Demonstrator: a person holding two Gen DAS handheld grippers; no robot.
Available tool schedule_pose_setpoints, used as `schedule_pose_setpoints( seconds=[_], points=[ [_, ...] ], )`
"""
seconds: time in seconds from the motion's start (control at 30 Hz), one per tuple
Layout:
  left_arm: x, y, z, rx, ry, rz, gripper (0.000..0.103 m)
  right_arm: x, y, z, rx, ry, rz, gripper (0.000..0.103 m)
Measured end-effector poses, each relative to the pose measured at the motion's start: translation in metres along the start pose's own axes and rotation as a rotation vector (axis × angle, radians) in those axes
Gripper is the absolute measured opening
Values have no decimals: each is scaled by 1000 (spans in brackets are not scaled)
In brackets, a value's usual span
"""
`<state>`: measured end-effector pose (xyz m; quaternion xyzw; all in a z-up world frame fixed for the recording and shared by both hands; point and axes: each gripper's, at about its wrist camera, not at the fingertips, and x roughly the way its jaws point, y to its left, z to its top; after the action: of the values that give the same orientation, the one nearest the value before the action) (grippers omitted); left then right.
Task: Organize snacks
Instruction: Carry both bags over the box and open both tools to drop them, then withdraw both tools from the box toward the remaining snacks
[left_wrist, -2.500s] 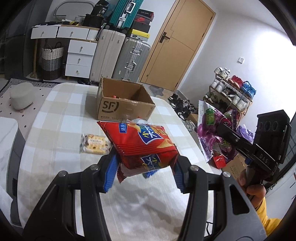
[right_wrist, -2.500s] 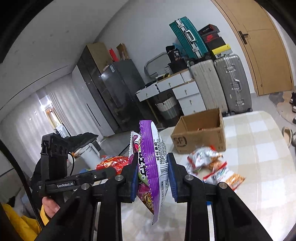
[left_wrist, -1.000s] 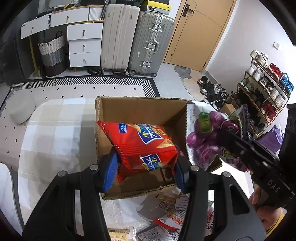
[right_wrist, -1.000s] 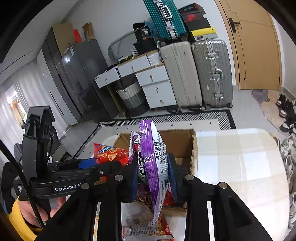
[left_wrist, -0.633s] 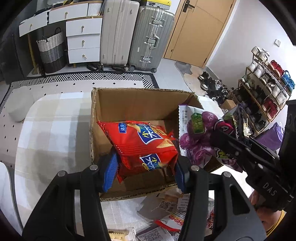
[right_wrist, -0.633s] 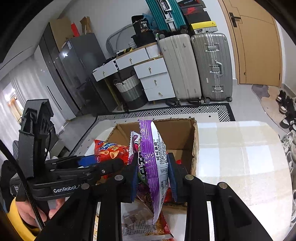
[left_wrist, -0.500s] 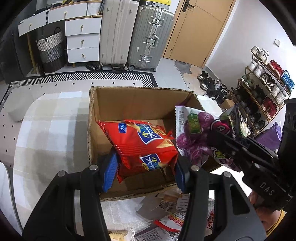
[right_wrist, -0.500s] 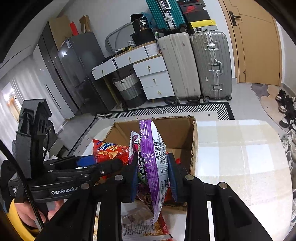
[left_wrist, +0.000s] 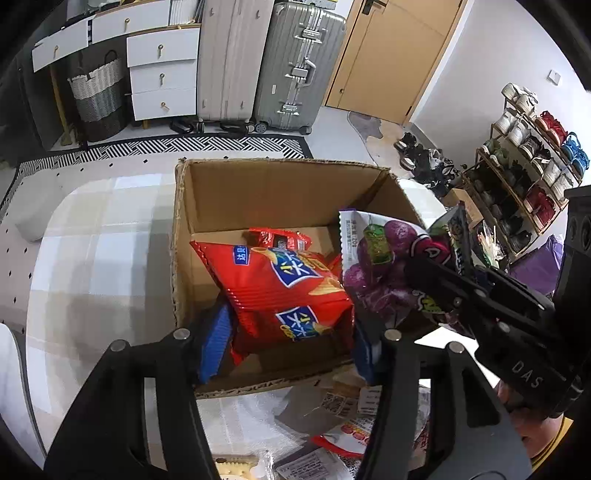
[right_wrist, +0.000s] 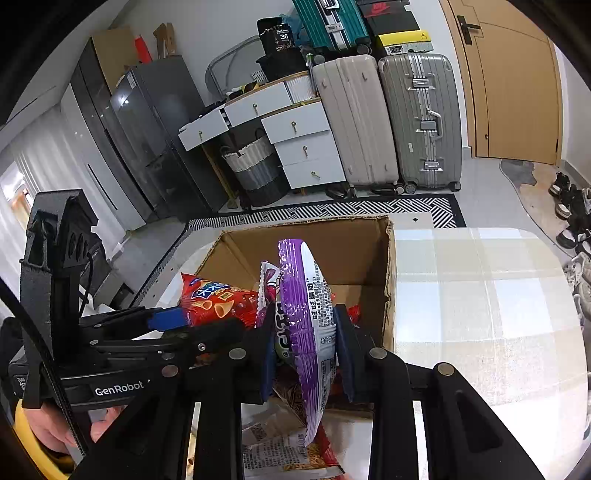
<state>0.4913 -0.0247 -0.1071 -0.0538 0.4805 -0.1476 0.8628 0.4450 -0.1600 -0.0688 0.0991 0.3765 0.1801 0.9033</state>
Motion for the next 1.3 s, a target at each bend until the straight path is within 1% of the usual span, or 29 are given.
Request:
schedule_pose_setpoints(
  seconds=[0.07,0.17,0.33,0.5,0.67,0.9,1.0,1.03,1.07,1.13,1.3],
  points=[
    [1,1,-1,3,5,-2,56,1,-1,0,3,4,1,28],
    [3,4,-2,7,13,13,62,2,-1,1,-1,2,-1,28],
    [-4,5,-2,0,-3,11,64,5,-1,0,-3,13,-1,28],
    [-17,5,-5,2,-30,24,73,8,0,0,3,21,-4,28],
    [-33,10,-9,-9,-44,18,73,11,5,-2,-2,43,-10,28],
    [-66,10,-20,-3,-71,27,75,8,14,1,-23,49,-31,30],
    [-83,6,-26,5,-89,39,75,3,18,1,-23,40,-44,39],
    [-90,5,-28,7,-95,40,76,1,19,1,-23,36,-41,46],
    [-99,2,-30,11,-102,39,77,-1,19,2,-27,36,-49,47],
    [-116,0,-37,14,-123,47,77,-10,22,2,-39,19,-78,47],
    [-159,-13,-57,19,-169,48,78,-50,32,0,-42,-41,-67,47]
  ],
)
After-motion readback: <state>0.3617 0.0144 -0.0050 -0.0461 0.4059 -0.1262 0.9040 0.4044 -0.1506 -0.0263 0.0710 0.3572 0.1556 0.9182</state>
